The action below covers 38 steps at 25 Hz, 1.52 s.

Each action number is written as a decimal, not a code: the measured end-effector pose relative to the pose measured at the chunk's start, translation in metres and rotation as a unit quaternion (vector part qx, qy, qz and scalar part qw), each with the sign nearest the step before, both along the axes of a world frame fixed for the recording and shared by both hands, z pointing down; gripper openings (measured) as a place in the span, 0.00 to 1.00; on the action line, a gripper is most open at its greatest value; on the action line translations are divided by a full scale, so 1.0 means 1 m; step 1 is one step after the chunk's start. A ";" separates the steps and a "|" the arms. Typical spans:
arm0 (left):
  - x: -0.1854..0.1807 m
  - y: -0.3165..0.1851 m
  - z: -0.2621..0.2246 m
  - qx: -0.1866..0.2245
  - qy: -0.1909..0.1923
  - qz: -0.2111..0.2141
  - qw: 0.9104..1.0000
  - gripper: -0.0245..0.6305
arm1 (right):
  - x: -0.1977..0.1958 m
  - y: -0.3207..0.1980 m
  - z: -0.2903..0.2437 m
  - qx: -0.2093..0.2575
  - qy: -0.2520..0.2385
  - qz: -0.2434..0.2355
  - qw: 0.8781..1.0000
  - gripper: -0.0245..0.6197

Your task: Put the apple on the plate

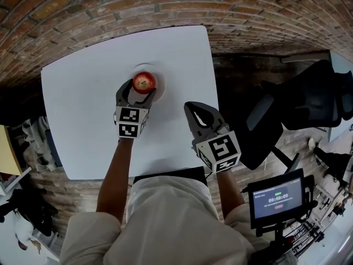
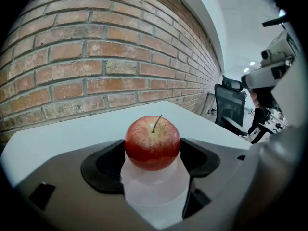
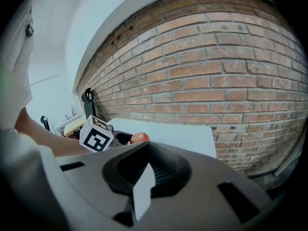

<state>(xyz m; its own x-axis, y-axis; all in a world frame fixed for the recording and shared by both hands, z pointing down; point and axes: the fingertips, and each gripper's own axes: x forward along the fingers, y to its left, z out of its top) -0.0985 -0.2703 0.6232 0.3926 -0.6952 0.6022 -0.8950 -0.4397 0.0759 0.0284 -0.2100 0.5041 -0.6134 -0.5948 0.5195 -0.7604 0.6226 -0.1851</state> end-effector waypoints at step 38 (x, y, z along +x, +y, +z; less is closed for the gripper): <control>0.003 -0.008 0.012 0.001 0.035 -0.011 0.999 0.59 | 0.012 -0.001 0.007 -0.005 0.002 0.016 1.000 0.04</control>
